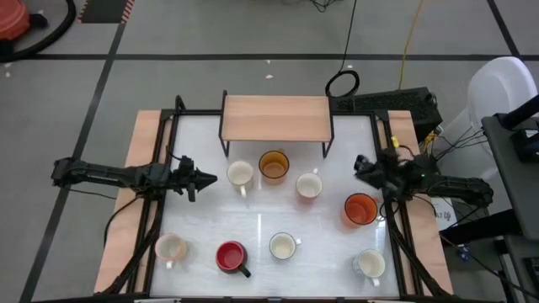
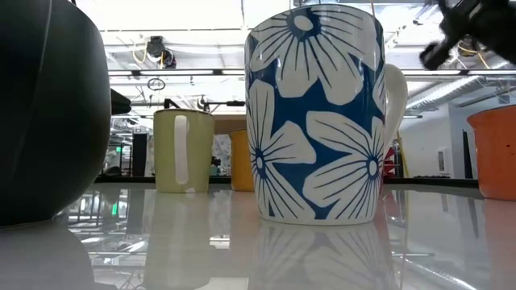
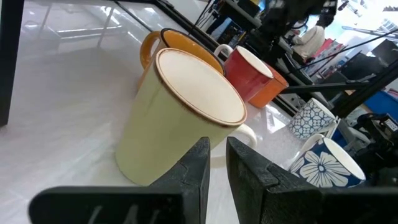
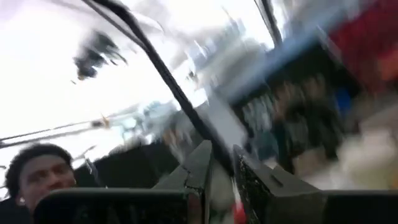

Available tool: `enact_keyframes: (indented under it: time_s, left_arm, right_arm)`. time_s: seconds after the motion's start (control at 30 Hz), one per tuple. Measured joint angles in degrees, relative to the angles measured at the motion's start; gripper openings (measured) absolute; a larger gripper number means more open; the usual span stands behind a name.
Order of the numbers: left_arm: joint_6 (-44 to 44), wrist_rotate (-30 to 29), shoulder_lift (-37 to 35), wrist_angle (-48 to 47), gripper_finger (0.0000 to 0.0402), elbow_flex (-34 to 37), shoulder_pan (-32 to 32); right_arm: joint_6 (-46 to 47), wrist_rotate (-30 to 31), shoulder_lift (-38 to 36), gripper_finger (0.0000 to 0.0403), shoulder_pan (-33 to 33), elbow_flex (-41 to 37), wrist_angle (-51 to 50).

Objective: Place coffee mugs
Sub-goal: Put the orange mug on the shelf

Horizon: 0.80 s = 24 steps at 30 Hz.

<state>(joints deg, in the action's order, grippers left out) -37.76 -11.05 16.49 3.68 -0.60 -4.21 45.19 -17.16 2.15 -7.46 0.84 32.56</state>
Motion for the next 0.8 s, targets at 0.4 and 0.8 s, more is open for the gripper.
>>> enact_keyframes:
  time_s: [0.4,0.8]
  left_arm:
    - [0.0,0.0,0.0,0.0,0.0058,0.0,0.0]
    - [0.0,0.0,0.0,0.0,0.0058,0.0,0.0]
  right_arm:
    - [35.6,31.7,0.2,0.0060,0.0,0.9,13.0]
    - [44.4,33.6,6.1,0.0078,0.0,9.9,-2.2]
